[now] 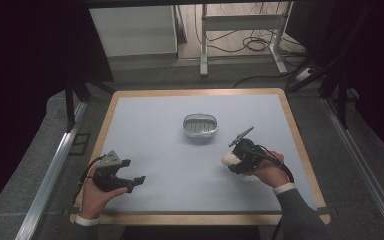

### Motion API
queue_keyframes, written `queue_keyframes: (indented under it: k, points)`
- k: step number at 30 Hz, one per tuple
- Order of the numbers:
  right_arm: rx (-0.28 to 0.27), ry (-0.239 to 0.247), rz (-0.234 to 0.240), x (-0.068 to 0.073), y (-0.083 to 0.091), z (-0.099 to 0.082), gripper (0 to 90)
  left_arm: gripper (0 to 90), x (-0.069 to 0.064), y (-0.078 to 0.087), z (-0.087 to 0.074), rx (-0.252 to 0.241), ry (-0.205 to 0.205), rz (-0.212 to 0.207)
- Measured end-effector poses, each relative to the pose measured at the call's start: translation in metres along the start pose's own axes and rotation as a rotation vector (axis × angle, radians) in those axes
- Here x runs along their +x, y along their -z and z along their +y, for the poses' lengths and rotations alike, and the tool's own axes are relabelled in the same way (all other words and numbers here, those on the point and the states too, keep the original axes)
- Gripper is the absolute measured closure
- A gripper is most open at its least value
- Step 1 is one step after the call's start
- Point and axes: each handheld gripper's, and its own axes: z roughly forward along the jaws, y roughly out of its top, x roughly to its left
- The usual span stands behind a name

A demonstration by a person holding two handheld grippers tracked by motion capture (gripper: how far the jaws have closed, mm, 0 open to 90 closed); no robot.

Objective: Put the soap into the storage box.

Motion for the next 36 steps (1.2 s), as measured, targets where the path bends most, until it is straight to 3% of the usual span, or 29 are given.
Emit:
queue_keyframes:
  k: [36]
  points:
    - [-0.051, 0.022, -0.012, -0.010, 0.012, 0.029, 49.3, 13.0, 0.000, 0.000, 0.000, 0.000, 0.000, 0.002]
